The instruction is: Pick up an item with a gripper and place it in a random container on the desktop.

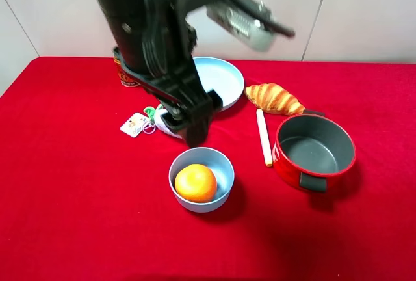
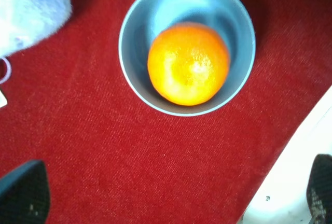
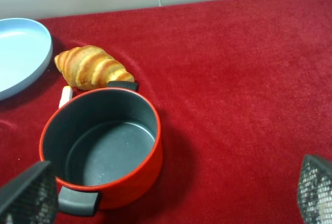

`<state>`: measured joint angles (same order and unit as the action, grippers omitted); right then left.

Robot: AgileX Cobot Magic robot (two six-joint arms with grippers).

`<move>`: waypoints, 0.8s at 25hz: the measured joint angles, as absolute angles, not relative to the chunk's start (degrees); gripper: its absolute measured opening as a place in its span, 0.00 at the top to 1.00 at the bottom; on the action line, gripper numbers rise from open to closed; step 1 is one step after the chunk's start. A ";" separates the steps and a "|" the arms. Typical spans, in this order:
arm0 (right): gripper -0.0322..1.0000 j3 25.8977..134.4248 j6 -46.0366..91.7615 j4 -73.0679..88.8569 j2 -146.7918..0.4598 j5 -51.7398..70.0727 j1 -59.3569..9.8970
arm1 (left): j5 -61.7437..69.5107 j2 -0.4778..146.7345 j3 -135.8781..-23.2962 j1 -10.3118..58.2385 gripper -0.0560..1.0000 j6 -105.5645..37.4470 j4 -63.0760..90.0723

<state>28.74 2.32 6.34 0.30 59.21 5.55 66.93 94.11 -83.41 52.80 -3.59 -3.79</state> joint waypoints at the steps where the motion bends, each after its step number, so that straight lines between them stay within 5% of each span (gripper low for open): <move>1: 0.30 28.74 2.32 6.34 0.30 59.21 5.55 | 66.93 93.17 -83.41 52.80 0.01 -3.53 -3.79; 10: 0.30 28.74 2.32 6.34 0.30 59.21 5.55 | 67.07 82.85 -82.18 52.80 0.01 -3.26 -3.98; 20: 0.30 28.74 2.32 6.34 0.30 59.21 5.55 | 67.09 65.22 -67.59 52.80 0.01 -0.88 -4.19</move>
